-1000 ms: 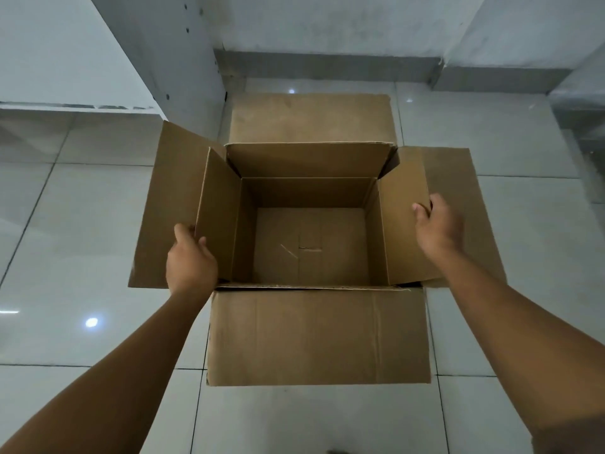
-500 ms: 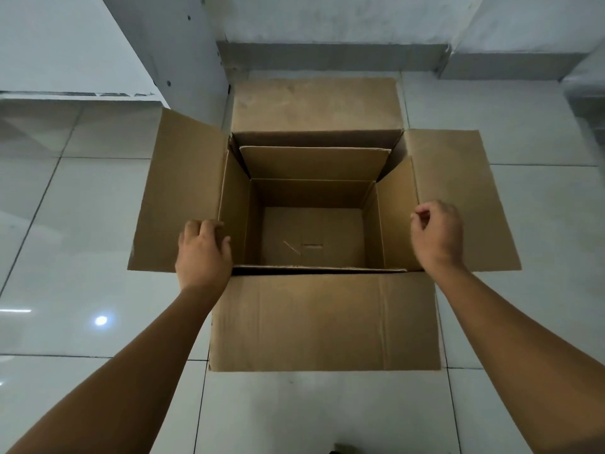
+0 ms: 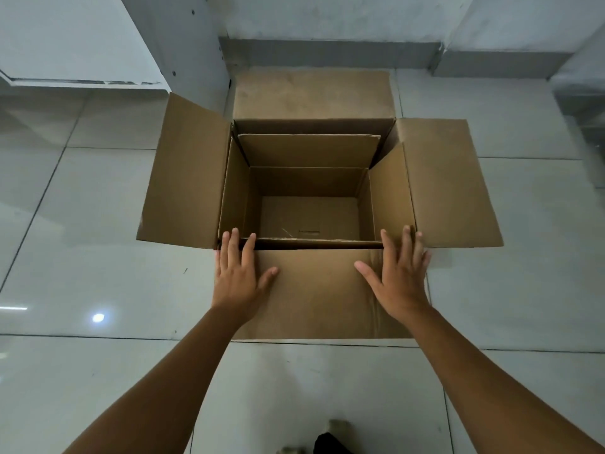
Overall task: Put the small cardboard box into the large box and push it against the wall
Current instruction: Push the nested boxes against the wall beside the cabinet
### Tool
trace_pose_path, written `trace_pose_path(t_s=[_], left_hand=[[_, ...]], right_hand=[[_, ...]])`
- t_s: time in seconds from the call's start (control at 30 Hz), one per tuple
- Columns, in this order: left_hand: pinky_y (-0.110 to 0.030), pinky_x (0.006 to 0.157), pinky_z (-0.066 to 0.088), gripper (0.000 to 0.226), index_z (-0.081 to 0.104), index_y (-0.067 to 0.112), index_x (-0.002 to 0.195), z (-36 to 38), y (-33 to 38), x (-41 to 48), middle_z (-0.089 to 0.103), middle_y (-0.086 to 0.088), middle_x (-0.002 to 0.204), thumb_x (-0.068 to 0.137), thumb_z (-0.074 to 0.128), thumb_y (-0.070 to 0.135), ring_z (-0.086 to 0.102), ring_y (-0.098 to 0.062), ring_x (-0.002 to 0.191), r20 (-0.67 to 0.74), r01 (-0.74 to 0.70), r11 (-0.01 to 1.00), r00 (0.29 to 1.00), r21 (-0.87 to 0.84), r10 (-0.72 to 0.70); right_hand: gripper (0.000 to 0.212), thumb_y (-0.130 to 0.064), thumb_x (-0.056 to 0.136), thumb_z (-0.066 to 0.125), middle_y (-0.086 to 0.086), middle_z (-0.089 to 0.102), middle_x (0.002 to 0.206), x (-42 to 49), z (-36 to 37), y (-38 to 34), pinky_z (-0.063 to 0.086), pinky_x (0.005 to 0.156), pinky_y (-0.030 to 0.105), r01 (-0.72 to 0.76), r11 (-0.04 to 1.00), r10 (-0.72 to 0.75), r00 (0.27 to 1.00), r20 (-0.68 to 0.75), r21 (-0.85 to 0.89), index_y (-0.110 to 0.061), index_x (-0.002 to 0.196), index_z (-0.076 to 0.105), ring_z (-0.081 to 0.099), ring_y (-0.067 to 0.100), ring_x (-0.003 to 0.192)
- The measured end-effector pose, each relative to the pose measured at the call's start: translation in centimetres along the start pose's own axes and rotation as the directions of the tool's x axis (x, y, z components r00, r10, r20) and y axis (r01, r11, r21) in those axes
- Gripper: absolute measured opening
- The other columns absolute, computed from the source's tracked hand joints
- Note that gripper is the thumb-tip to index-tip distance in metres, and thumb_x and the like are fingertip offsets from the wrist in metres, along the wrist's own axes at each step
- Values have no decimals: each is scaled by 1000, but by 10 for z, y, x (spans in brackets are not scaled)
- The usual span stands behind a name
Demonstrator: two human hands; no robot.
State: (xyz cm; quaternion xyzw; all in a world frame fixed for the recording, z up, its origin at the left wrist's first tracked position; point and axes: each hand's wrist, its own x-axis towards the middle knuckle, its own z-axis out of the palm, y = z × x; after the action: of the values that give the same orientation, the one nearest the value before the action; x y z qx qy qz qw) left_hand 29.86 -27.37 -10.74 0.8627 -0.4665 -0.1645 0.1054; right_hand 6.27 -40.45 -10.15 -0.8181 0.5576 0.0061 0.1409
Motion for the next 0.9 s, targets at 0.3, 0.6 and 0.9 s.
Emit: trace_pose_path(t_s=[0.3,0.6,0.9], left_hand=[[-43,114,-6,73,21,15,147,18,-2,41,15,-17,157,88,42,51,3,-32,147,-204,-69,997,976,29,74],[-47,117,2,66,32,15,143,11,-5,135,26,-16,153,89,45,50,11,-32,145,-325,-104,994,940,10,102],[-49,117,2,64,31,16,142,-11,-11,217,22,-15,154,89,48,48,6,-32,146,-304,-141,990,943,-5,133]], right_hand=[[90,-77,77,13,25,36,146,41,26,-1,9,110,62,44,999,-46,984,-172,-14,-13,135,39,15,46,140],[85,-74,74,20,23,37,145,131,28,-16,7,112,61,71,997,-75,948,-309,-24,-14,132,39,10,43,142],[71,-67,81,36,18,31,146,208,30,-39,-3,113,57,53,998,-44,948,-315,21,-18,131,31,-3,40,143]])
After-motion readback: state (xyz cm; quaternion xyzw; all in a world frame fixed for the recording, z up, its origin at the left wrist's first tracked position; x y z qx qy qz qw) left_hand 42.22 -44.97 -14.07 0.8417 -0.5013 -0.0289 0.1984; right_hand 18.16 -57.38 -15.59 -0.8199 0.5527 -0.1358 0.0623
